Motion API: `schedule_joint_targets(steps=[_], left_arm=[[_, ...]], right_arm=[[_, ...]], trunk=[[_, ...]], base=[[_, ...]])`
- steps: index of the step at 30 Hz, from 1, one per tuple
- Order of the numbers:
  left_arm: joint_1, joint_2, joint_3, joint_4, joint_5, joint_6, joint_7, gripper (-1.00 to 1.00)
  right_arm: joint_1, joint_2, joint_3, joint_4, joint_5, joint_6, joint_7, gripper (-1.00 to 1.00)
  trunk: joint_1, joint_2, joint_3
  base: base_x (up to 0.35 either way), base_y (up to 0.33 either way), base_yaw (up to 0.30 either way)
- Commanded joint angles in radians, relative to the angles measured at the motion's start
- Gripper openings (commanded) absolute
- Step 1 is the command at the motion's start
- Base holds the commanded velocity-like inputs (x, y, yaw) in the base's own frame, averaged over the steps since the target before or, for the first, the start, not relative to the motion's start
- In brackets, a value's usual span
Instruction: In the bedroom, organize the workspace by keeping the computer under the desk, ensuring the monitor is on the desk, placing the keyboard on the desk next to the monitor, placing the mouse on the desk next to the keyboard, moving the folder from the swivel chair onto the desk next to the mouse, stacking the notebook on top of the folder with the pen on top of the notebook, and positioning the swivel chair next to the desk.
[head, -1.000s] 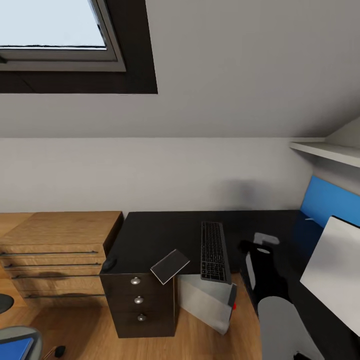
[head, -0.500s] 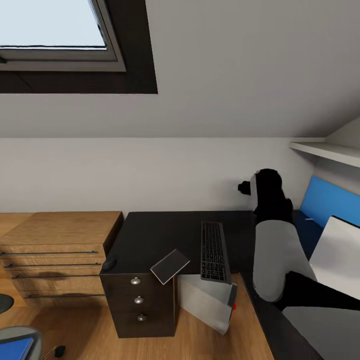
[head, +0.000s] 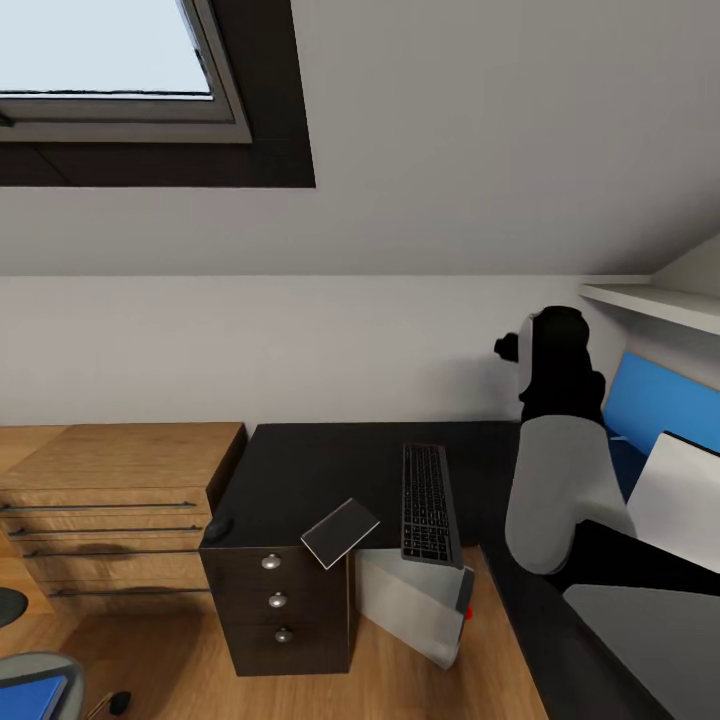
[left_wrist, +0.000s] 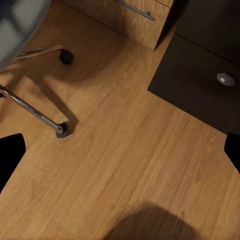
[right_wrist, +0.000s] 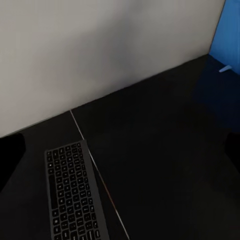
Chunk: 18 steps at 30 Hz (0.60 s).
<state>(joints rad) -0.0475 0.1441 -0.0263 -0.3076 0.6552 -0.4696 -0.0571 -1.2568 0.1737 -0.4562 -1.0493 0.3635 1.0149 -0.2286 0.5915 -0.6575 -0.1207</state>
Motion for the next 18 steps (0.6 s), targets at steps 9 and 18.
schedule_joint_targets(steps=[9,18], left_arm=[[-0.001,0.001,-0.003,0.001,0.012,-0.003,-0.006,1.0],[-0.001,0.0,-0.003,0.001,0.012,-0.003,-0.006,1.0]], right_arm=[[0.037,0.001,-0.002,-0.003,-0.008,-0.04,-0.015,1.0],[0.046,-0.024,-0.008,0.0,-0.007,-0.044,-0.012,1.0]], trunk=[[0.0,-0.001,0.005],[0.0,-0.001,0.015]], base=[[0.0,0.0,-0.108],[0.0,0.0,-0.199]])
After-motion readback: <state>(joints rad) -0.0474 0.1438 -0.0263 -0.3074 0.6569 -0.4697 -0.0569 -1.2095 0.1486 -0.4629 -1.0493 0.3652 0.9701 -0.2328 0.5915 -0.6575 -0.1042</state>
